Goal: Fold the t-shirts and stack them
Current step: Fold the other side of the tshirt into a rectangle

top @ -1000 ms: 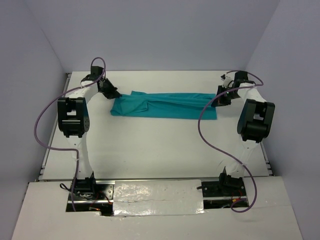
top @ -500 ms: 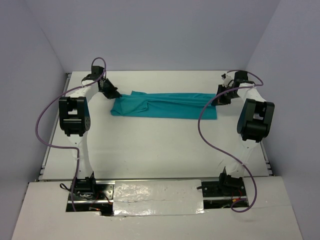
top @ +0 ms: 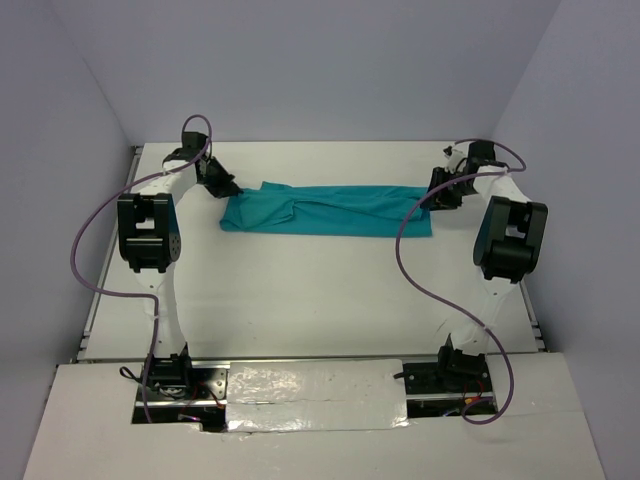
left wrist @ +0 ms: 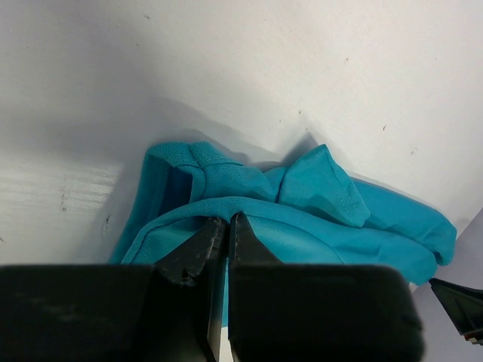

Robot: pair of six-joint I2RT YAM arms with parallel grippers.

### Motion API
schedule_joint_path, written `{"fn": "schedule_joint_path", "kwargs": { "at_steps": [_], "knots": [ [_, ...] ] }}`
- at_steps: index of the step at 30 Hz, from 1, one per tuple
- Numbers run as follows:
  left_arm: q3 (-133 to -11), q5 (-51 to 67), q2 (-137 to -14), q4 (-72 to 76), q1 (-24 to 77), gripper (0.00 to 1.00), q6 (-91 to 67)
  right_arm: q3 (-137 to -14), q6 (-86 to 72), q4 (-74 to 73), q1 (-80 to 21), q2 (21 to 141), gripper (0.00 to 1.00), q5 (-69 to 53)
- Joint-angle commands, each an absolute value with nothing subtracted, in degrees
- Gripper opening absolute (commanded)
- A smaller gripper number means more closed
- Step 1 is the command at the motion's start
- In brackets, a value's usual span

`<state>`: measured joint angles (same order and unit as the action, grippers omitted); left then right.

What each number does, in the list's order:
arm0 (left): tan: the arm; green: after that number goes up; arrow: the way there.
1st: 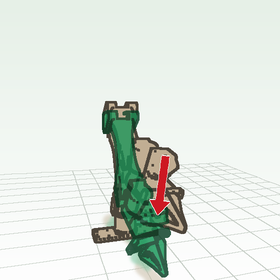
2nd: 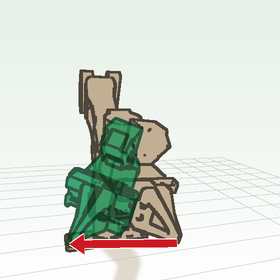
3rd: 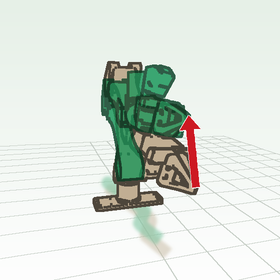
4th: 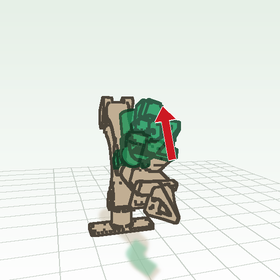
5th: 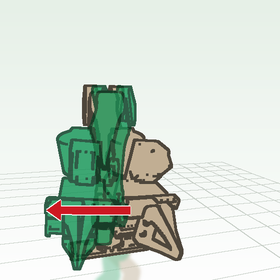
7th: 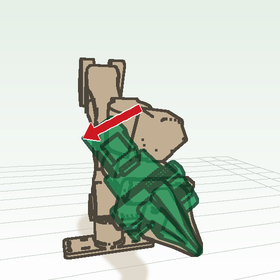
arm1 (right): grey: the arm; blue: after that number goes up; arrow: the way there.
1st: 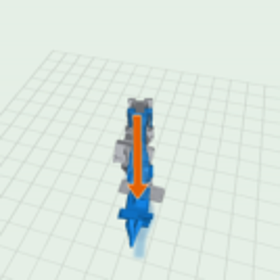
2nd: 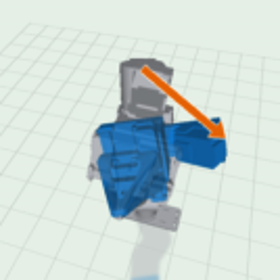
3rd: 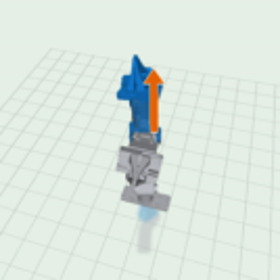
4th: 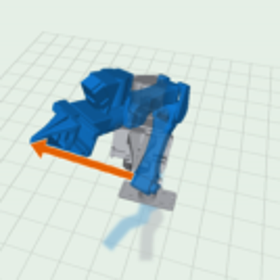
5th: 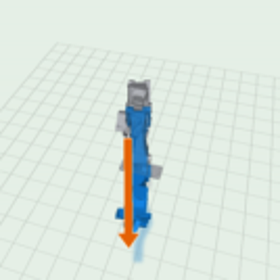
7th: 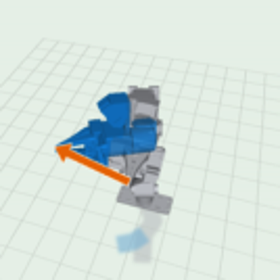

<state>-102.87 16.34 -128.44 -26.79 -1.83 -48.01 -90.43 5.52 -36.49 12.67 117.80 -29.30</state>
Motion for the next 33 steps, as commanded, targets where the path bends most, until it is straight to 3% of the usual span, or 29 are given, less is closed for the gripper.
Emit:
{"fn": "schedule_joint_path", "kwargs": {
  "at_steps": [1, 3, 4, 6, 9, 14, 20, 27, 33],
  "knots": [
    [-104.06, 16.35, -128.85, -25.58, -2.37, 0.07, -47.64, -93.16, 7.47, -34.81, 12.57, 113.49, 0.45, -28.74],
    [-103.80, 16.70, -128.32, -25.23, -2.37, 0.14, -47.64, -93.60, 9.05, -34.37, 12.74, 111.63, 0.50, -28.13],
    [-103.71, 16.87, -128.15, -25.22, -2.29, 0.22, -47.64, -93.95, 10.71, -34.28, 12.74, 110.05, 0.52, -28.47],
    [-103.45, 17.49, -127.27, -24.61, -2.37, 0.26, -47.72, -94.57, 12.91, -34.45, 12.74, 108.73, 0.54, -29.88],
    [-103.27, 18.72, -126.39, -23.82, -2.37, 0.39, -47.81, -95.89, 19.14, -37.77, 12.31, 108.37, 0.52, -34.71],
    [-102.40, 21.70, -124.02, -21.80, -2.29, 0.58, -48.43, -93.52, 21.00, -37.53, 10.03, 109.60, 0.47, -31.48],
    [-101.16, 25.40, -119.63, -18.29, -2.64, 0.77, -48.34, -90.79, 25.57, -35.86, 8.96, 109.07, 0.52, -29.35],
    [-100.03, 28.39, -113.04, -15.83, -4.48, 0.80, -49.22, -97.38, 26.19, -39.11, 7.91, 116.98, 0.36, -29.27],
    [-86.43, 29.71, -103.20, -11.43, -5.36, 0.80, -49.83, -102.56, 25.23, -40.96, 6.42, 122.60, 0.28, -26.20]
  ]
}}
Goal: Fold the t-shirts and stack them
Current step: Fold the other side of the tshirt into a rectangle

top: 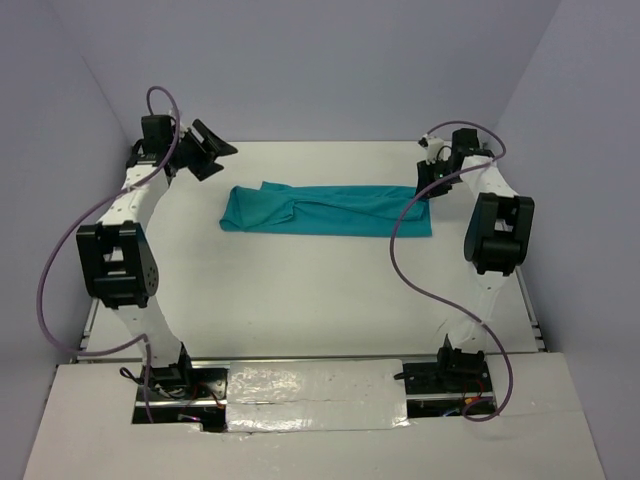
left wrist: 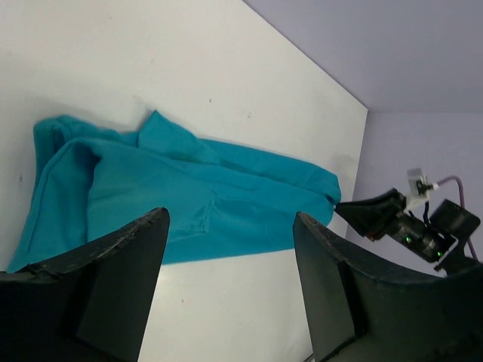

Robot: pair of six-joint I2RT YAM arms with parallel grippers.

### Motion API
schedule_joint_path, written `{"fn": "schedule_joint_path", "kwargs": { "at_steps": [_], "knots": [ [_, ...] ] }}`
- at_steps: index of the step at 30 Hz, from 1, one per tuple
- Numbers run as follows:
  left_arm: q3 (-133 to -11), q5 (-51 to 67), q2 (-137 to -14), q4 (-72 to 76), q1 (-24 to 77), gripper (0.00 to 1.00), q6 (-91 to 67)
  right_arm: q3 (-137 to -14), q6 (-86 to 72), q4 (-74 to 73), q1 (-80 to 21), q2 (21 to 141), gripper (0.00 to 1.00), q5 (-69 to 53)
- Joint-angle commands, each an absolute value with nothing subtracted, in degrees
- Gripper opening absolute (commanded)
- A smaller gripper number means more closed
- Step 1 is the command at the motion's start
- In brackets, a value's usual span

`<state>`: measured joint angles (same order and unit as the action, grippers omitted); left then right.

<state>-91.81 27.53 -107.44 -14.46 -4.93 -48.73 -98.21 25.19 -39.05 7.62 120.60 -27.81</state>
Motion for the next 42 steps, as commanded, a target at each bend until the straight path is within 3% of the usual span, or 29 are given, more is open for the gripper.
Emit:
{"fn": "schedule_joint_path", "kwargs": {
  "at_steps": [1, 17, 21, 29, 31, 35, 39, 42],
  "knots": [
    [-84.92, 29.79, -100.92, -11.25, -5.54, 0.80, -49.49, -103.00, 25.14, -40.87, 6.33, 123.22, 0.28, -25.32],
    [-64.61, 29.18, -82.71, -14.94, -9.67, 0.82, -46.58, -112.86, 18.63, -35.51, 4.66, 131.57, 0.26, -9.42],
    [-62.41, 29.09, -80.87, -15.03, -9.84, 0.82, -46.93, -111.44, 18.19, -32.25, 3.69, 130.52, 0.31, -5.46],
    [-60.73, 29.09, -78.49, -16.08, -10.28, 0.83, -46.50, -109.51, 18.72, -31.55, 4.48, 126.13, 0.37, -11.14],
    [-60.82, 29.00, -77.96, -17.05, -10.72, 0.83, -45.97, -106.81, 22.66, -33.74, 5.45, 121.48, 0.37, -22.11],
    [-59.51, 29.44, -76.12, -17.58, -11.25, 0.83, -45.70, -105.29, 40.56, -50.29, 5.01, 117.42, 0.51, -33.29],
    [-57.57, 29.71, -74.53, -17.75, -11.60, 0.83, -45.79, -101.00, 59.98, -58.27, 4.48, 116.02, 0.55, -34.02],
    [-55.90, 29.62, -73.57, -18.10, -11.69, 0.84, -45.35, -97.83, 62.48, -55.21, 3.78, 113.83, 0.56, -30.33]
  ]
}}
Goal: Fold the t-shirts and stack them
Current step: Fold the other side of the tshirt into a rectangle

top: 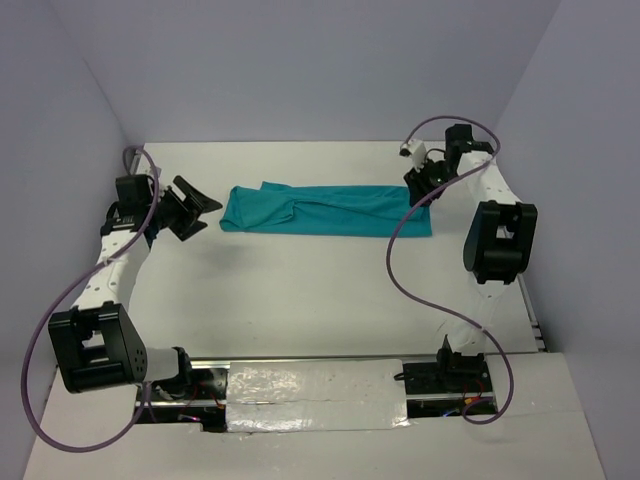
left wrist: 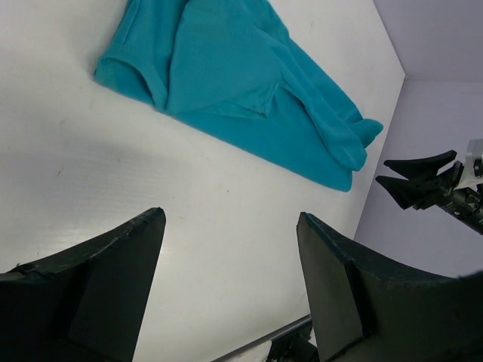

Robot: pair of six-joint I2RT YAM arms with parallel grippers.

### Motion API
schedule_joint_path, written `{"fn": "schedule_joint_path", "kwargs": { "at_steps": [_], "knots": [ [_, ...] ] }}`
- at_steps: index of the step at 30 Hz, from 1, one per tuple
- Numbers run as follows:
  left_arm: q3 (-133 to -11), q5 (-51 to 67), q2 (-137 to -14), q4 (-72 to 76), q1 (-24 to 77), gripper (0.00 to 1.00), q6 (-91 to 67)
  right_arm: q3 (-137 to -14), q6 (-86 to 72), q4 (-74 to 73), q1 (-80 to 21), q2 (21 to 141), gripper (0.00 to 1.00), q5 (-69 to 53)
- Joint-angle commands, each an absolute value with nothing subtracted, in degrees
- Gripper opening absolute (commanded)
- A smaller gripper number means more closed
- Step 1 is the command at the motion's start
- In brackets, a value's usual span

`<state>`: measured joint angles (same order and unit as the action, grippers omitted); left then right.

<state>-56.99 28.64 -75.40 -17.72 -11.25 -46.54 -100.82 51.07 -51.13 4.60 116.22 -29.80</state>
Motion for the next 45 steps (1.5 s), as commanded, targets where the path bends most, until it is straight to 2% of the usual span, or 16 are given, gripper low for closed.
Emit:
{"fn": "schedule_joint_path", "kwargs": {
  "at_steps": [1, 8, 15, 28, 34, 36, 37, 41, 45],
  "knots": [
    [-55.03, 29.62, -73.30, -18.19, -11.86, 0.84, -45.26, -95.56, 62.49, -53.72, 3.52, 113.30, 0.56, -29.10],
    [-52.12, 29.79, -70.67, -18.46, -12.83, 0.84, -45.17, -91.76, 60.48, -45.47, -2.54, 114.60, 0.56, -19.78],
    [-50.54, 29.62, -69.26, -19.42, -13.53, 0.84, -44.56, -92.63, 57.92, -40.16, -4.39, 116.89, 0.57, -13.11],
    [-48.87, 30.59, -68.64, -18.72, -13.80, 0.84, -44.74, -89.74, 57.66, -38.76, -5.80, 119.00, 0.57, -9.33],
    [-48.87, 30.50, -68.29, -19.07, -13.80, 0.84, -44.65, -89.22, 57.04, -36.83, -6.24, 120.23, 0.47, -7.91],
    [-48.60, 30.41, -67.94, -19.16, -13.80, 0.84, -44.65, -88.34, 57.39, -36.12, -6.33, 119.80, 0.37, -7.47],
    [-48.52, 30.41, -67.77, -19.25, -13.89, 0.84, -44.65, -88.16, 57.48, -36.04, -6.33, 119.53, 0.29, -7.91],
    [-48.34, 30.41, -67.41, -19.60, -13.89, 0.84, -44.39, -87.80, 57.83, -36.30, -6.07, 117.34, 0.15, -8.61],
    [-48.43, 30.67, -67.41, -19.69, -14.24, 0.84, -44.30, -90.25, 56.78, -38.75, -5.36, 115.32, 0.11, -11.16]
  ]
}}
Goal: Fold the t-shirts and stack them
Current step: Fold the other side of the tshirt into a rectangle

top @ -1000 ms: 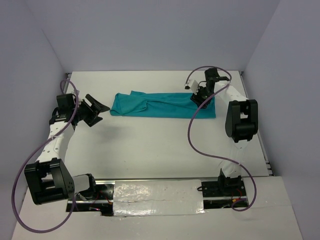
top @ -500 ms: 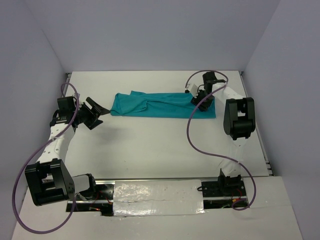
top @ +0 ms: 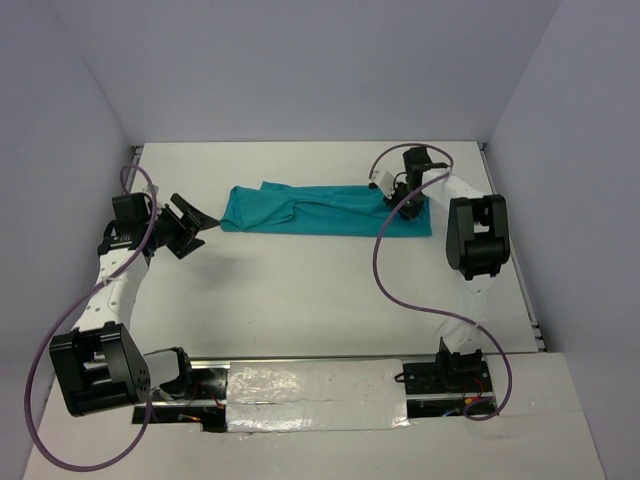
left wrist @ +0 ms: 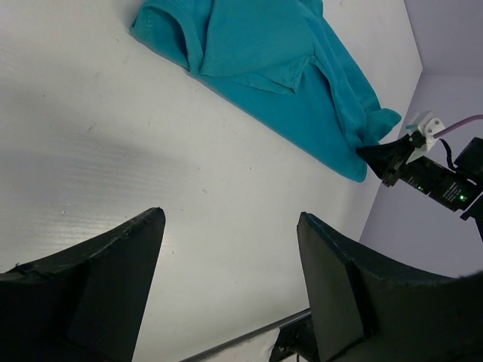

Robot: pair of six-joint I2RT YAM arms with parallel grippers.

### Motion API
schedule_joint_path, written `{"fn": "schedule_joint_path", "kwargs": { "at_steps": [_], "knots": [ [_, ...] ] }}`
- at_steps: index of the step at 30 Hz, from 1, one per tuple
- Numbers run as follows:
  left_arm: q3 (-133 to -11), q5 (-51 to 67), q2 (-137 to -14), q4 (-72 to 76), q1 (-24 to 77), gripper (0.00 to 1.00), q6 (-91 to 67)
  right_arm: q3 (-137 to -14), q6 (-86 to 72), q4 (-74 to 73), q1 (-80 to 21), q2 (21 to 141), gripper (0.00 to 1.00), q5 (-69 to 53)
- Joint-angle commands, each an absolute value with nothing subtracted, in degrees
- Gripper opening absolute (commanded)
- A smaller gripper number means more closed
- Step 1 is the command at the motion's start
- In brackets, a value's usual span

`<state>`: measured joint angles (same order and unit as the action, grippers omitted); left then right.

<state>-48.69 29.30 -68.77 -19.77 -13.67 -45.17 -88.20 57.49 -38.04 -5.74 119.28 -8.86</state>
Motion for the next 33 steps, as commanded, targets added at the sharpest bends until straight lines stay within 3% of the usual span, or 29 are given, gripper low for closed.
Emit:
{"fn": "schedule_joint_path", "kwargs": {
  "at_steps": [1, 6, 16, 33],
  "knots": [
    [-48.51, 30.76, -67.24, -19.69, -14.24, 0.84, -44.30, -90.87, 56.43, -39.11, -5.19, 114.27, 0.10, -11.68],
    [-48.43, 30.85, -67.41, -19.51, -14.41, 0.84, -44.21, -97.80, 53.53, -41.83, -3.96, 113.82, 0.10, -14.24],
    [-48.43, 31.03, -67.68, -19.51, -14.50, 0.84, -44.03, -109.76, 47.11, -41.13, -3.87, 124.09, 0.11, -9.67],
    [-48.87, 32.17, -69.52, -17.76, -14.50, 0.84, -45.00, -108.01, 43.25, -34.90, -3.95, 129.28, 0.14, -0.09]
  ]
}}
